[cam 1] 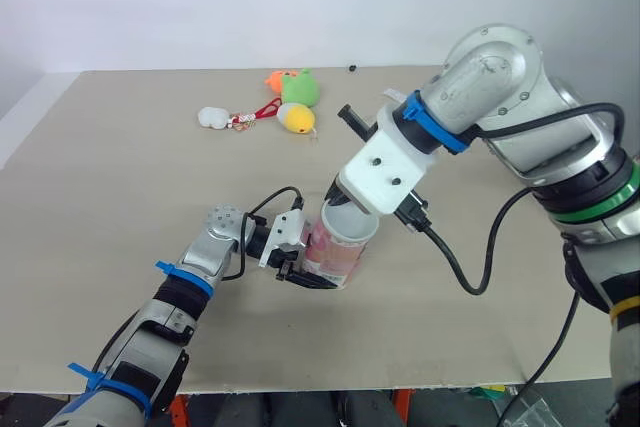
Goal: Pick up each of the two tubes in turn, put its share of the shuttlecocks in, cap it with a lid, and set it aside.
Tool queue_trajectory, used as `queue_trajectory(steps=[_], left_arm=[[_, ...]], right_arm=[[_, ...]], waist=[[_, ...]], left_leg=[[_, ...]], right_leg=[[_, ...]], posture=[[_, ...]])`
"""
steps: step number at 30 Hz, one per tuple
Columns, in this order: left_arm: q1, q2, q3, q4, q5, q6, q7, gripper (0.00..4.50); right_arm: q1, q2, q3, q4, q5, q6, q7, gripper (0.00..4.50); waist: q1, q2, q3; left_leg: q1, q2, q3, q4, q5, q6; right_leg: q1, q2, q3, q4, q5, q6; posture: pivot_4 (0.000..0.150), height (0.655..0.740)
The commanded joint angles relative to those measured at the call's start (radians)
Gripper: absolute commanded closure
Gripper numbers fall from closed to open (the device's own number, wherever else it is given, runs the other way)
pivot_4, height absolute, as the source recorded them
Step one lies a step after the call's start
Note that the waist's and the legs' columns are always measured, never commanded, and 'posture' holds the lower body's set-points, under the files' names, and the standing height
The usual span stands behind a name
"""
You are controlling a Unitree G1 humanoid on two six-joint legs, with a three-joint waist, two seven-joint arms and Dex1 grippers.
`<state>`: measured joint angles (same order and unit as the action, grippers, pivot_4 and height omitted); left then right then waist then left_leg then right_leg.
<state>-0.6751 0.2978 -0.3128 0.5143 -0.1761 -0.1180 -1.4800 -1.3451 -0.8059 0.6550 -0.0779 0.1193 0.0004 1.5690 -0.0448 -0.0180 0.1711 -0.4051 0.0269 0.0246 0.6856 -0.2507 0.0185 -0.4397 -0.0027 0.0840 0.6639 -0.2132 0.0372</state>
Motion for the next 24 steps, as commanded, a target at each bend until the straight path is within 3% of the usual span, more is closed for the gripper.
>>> queue_trajectory(steps=[1,11,15,20,21,24], left_arm=[[0.026,0.012,0.018,-0.004,-0.018,0.059,0.008,1.82],[0.041,0.01,0.035,-0.06,-0.054,0.126,0.029,1.82],[0.045,0.015,0.035,-0.068,-0.053,0.131,0.032,1.82],[0.043,0.019,0.027,-0.062,-0.037,0.118,0.028,1.82],[0.042,0.019,0.025,-0.058,-0.033,0.114,0.027,1.82],[0.041,0.02,0.019,-0.054,-0.026,0.104,0.025,1.82]], right_arm=[[0.029,-0.022,0.083,-0.018,-0.017,-0.036,0.045,4.43],[0.078,0.101,0.036,0.102,-0.19,-0.156,0.033,4.43],[0.099,0.139,-0.024,0.119,-0.174,-0.148,0.034,3.22],[0.072,0.095,-0.041,0.091,-0.046,-0.025,0.045,0.78],[0.066,0.097,-0.056,0.092,-0.029,0.004,0.045,0.52],[0.023,0.092,-0.096,0.119,0.031,0.067,0.045,0.52]], waist=[[0.0,0.0,0.0],[0.0,-0.002,-0.004],[-0.001,-0.003,-0.005],[0.0,-0.003,-0.005],[0.0,-0.003,-0.005],[0.0,-0.003,-0.004]], left_leg=[[0.0,0.0,0.0,0.0,0.0,0.0],[0.003,0.001,0.0,0.0,0.0,0.0],[0.003,0.001,-0.001,0.0,0.0,0.0],[0.004,0.002,-0.001,-0.001,0.0,0.0],[0.004,0.002,-0.001,-0.001,0.0,0.0],[0.003,0.002,-0.001,-0.002,0.0,0.0]], right_leg=[[0.0,0.0,0.0,0.0,0.0,0.0],[0.002,0.001,0.0,0.0,0.0,-0.001],[0.002,0.002,0.0,0.0,0.0,-0.001],[0.002,0.003,-0.001,0.001,0.0,-0.003],[0.002,0.003,0.0,0.001,0.0,-0.004],[0.002,0.003,0.0,0.001,0.001,-0.007]], posture=[[0.15,0.7323],[0.15,0.7323],[0.15,0.7323],[0.15,0.7323],[0.15,0.7323],[0.15,0.7323]])
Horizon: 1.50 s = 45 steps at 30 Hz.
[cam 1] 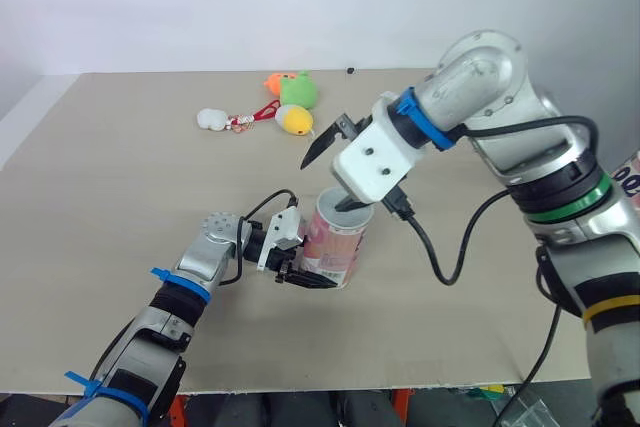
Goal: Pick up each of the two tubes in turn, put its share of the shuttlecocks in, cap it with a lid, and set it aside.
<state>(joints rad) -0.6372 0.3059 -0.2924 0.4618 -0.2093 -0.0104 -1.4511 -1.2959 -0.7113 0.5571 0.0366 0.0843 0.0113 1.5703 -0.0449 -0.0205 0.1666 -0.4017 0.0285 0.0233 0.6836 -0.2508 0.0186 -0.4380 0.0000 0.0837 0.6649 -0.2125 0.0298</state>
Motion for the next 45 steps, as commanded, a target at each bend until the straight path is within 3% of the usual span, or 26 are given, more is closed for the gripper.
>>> queue_trajectory(steps=[1,9,13,14,16,17,19,24,39,45], left_arm=[[0.004,0.012,-0.002,-0.002,0.008,-0.005,-0.005,1.82],[0.015,0.017,-0.006,-0.004,0.016,-0.02,-0.003,1.82],[0.022,0.025,-0.014,-0.003,0.026,-0.032,-0.006,1.82],[0.023,0.026,-0.017,-0.001,0.029,-0.037,-0.007,1.82],[0.02,0.026,-0.021,0.005,0.033,-0.045,-0.007,1.82],[0.018,0.025,-0.023,0.008,0.036,-0.049,-0.007,1.82],[0.015,0.025,-0.028,0.012,0.041,-0.057,-0.007,1.82],[0.023,0.03,-0.032,0.007,0.045,-0.065,-0.006,1.82],[0.025,0.032,-0.041,0.015,0.048,-0.081,0.006,1.82],[0.03,0.024,-0.042,0.009,0.046,-0.079,0.013,1.82]], right_arm=[[-0.044,0.002,-0.026,0.026,0.075,0.08,0.044,0.52],[-0.037,-0.141,-0.149,-0.011,0.356,0.335,0.044,0.52],[0.051,-0.184,-0.175,-0.09,0.39,0.402,0.044,1.68],[0.067,-0.182,-0.178,-0.101,0.387,0.41,0.044,2.26],[0.087,-0.166,-0.175,-0.107,0.371,0.417,0.041,2.86],[0.093,-0.156,-0.171,-0.106,0.359,0.415,0.04,3.59],[0.1,-0.14,-0.164,-0.107,0.343,0.413,0.04,4.44],[0.107,-0.143,-0.13,-0.152,0.365,0.426,0.044,4.44],[0.109,-0.1,0.132,-0.118,0.173,0.26,0.044,4.44],[0.092,-0.054,0.098,-0.064,0.144,0.257,0.044,4.44]], waist=[[0.0,0.0,0.001],[0.002,0.0,0.002],[0.0,0.0,0.002],[0.0,0.0,0.002],[0.0,0.001,0.003],[0.0,0.001,0.003],[0.0,0.001,0.003],[0.0,0.001,0.003],[0.0,0.0,0.001],[-0.002,-0.002,-0.003]], left_leg=[[0.0,0.0,0.0,0.0,0.0,0.0],[-0.003,-0.001,-0.002,-0.003,0.0,0.0],[-0.003,-0.002,-0.003,-0.006,0.0,0.0],[-0.003,-0.002,-0.003,-0.006,0.0,0.0],[-0.003,-0.002,-0.003,-0.006,0.0,0.0],[-0.003,-0.001,-0.003,-0.006,0.0,0.0],[-0.002,-0.001,-0.003,-0.006,0.0,0.0],[-0.002,0.0,-0.004,-0.006,0.0,-0.001],[-0.001,0.0,-0.006,-0.006,0.0,-0.001],[0.009,0.001,-0.005,-0.008,0.0,-0.001]], right_leg=[[0.0,0.0,0.0,0.0,0.0,0.0],[-0.002,-0.001,0.0,0.0,-0.001,-0.001],[-0.003,-0.002,0.0,-0.001,-0.002,-0.001],[-0.003,-0.001,0.0,-0.001,-0.002,-0.001],[-0.003,0.0,0.0,-0.001,-0.003,0.002],[-0.003,0.0,0.0,0.0,-0.004,0.004],[-0.003,0.002,0.0,0.0,-0.003,0.003],[-0.003,0.002,0.0,0.0,-0.004,0.004],[-0.001,0.003,-0.002,0.0,-0.004,0.003],[0.007,0.003,-0.002,0.0,-0.005,0.0]], posture=[[0.15,0.7323],[0.15,0.7323],[0.15,0.7323],[0.15,0.7323],[0.15,0.7323],[0.15,0.7323],[0.15,0.7323],[0.15,0.7323],[0.15,0.7323],[0.15,0.7323]])
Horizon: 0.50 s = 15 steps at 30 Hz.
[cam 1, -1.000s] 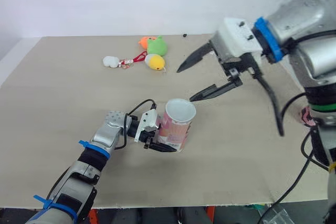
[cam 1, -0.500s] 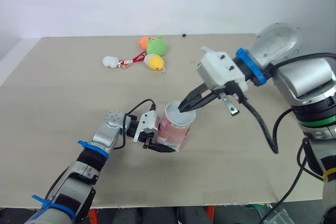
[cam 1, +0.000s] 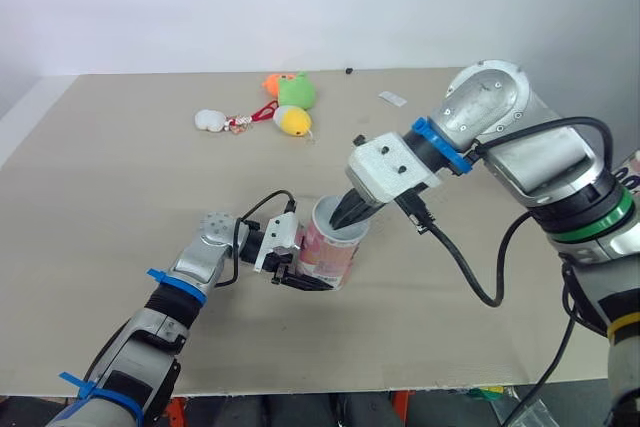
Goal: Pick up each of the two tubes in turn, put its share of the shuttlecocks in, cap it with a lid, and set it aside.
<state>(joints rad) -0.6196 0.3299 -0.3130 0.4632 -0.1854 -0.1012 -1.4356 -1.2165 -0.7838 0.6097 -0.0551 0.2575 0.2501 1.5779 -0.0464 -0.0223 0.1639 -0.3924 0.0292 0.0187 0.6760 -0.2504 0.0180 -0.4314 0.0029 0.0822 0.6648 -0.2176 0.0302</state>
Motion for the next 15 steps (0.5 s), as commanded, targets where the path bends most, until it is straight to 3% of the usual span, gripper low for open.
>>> queue_trajectory(steps=[1,6,12,13,15], left_arm=[[0.013,-0.001,-0.021,0.007,0.022,0.011,-0.001,1.82],[0.022,-0.015,-0.004,0.011,0.003,-0.003,0.007,1.82],[0.024,-0.025,0.022,0.022,-0.025,0.011,0.004,1.82],[0.023,-0.024,0.027,0.025,-0.032,0.02,-0.002,1.44],[0.019,-0.02,0.031,0.027,-0.039,0.024,-0.014,0.86]], right_arm=[[0.004,0.021,0.021,0.031,-0.004,0.039,0.037,4.44],[-0.027,-0.042,-0.164,0.02,0.214,0.184,0.037,4.44],[0.033,-0.163,-0.255,0.001,0.243,0.231,0.037,4.44],[0.06,-0.186,-0.285,-0.012,0.245,0.247,0.03,3.82],[0.115,-0.232,-0.344,-0.042,0.253,0.274,0.013,3.23]], waist=[[0.0,0.0,0.0],[0.002,0.001,0.001],[0.008,0.0,0.001],[0.008,0.0,0.001],[0.008,0.0,0.002]], left_leg=[[0.002,0.0,0.0,0.0,0.0,0.0],[0.002,0.0,0.0,0.0,0.0,0.0],[-0.008,-0.002,-0.002,-0.002,0.0,0.0],[-0.008,-0.003,-0.001,-0.002,-0.001,0.0],[-0.009,-0.004,-0.002,-0.002,-0.001,0.0]], right_leg=[[0.002,0.0,0.0,0.0,-0.002,-0.003],[0.002,0.0,0.0,0.0,-0.001,-0.003],[-0.006,-0.006,-0.001,0.0,-0.001,0.0],[-0.006,-0.006,-0.001,0.0,-0.001,-0.001],[-0.007,-0.006,-0.001,-0.001,-0.001,0.0]], posture=[[0.15,0.7323],[0.15,0.7323],[0.15,0.7323],[0.15,0.7323],[0.15,0.7323]])
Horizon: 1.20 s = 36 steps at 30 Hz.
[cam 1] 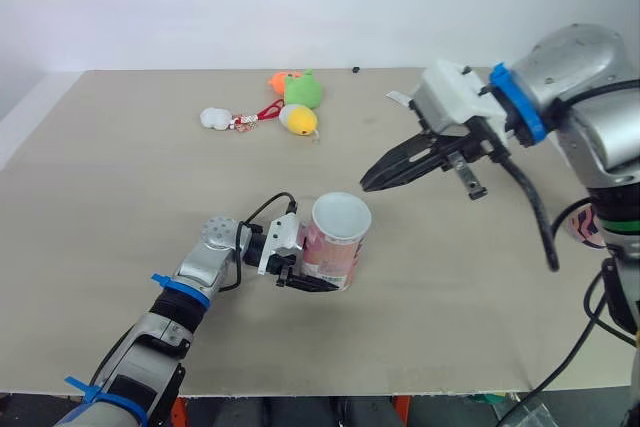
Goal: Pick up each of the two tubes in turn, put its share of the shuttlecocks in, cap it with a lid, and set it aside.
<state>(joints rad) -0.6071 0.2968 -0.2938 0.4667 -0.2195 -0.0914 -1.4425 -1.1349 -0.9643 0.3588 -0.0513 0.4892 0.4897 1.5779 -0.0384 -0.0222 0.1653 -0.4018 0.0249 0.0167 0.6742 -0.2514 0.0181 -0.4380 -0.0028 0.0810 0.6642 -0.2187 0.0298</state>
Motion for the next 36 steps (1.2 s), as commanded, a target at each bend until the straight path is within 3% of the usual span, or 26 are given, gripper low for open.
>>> queue_trajectory(steps=[1,2,7,13,19,28,36], left_arm=[[0.005,0.013,0.014,0.026,-0.004,0.011,-0.007,0.26],[0.004,0.016,0.013,0.025,-0.005,0.016,-0.016,0.0],[0.003,0.034,0.026,0.02,-0.002,-0.022,-0.03,0.0],[0.02,0.133,0.042,0.006,0.011,-0.024,-0.063,0.0],[0.071,0.266,0.102,-0.081,-0.027,0.005,-0.088,0.0],[0.205,0.427,0.284,-0.378,-0.25,0.242,-0.07,0.0],[0.284,0.512,0.352,-0.56,-0.344,0.415,-0.017,0.0]], right_arm=[[0.051,-0.061,-0.116,-0.055,0.024,0.048,-0.003,2.65],[0.071,-0.075,-0.141,-0.064,0.033,0.059,-0.006,2.17],[0.224,-0.156,-0.3,-0.125,0.101,0.141,-0.043,0.04],[0.514,-0.195,-0.407,-0.244,0.106,0.167,-0.129,0.04],[0.716,-0.111,-0.351,-0.319,0.002,0.083,-0.272,0.04],[0.757,0.135,-0.204,-0.319,-0.067,0.045,-0.426,0.04],[0.721,0.252,-0.114,-0.275,-0.114,0.019,-0.449,0.04]], waist=[[0.0,0.001,0.001],[0.0,0.001,0.001],[0.001,0.001,0.001],[-0.007,0.002,0.002],[-0.008,0.003,0.003],[-0.005,0.0,0.006],[-0.004,-0.004,0.008]], left_leg=[[-0.001,-0.001,0.0,0.0,0.0,0.0],[-0.003,-0.001,0.0,0.0,0.0,0.0],[-0.003,-0.001,-0.002,0.0,0.0,0.0],[-0.002,0.002,-0.002,0.0,0.0,0.0],[-0.001,0.004,-0.001,0.0,0.0,-0.001],[-0.002,0.004,-0.001,0.0,0.001,-0.001],[-0.002,0.004,-0.003,0.0,0.001,-0.002]], right_leg=[[-0.001,0.0,0.0,0.0,0.0,0.0],[-0.002,0.0,0.0,0.0,0.0,0.001],[-0.002,0.0,-0.002,0.0,-0.003,0.005],[-0.002,0.003,-0.001,0.0,-0.003,0.004],[-0.002,0.006,0.0,0.001,-0.002,0.003],[-0.003,0.004,-0.001,0.001,-0.002,0.003],[-0.002,0.004,-0.002,0.001,-0.002,0.003]], posture=[[0.15,0.7323],[0.15,0.7323],[0.15,0.7323],[0.15,0.7323],[0.15,0.7323],[0.15,0.7323],[0.15,0.7323]])
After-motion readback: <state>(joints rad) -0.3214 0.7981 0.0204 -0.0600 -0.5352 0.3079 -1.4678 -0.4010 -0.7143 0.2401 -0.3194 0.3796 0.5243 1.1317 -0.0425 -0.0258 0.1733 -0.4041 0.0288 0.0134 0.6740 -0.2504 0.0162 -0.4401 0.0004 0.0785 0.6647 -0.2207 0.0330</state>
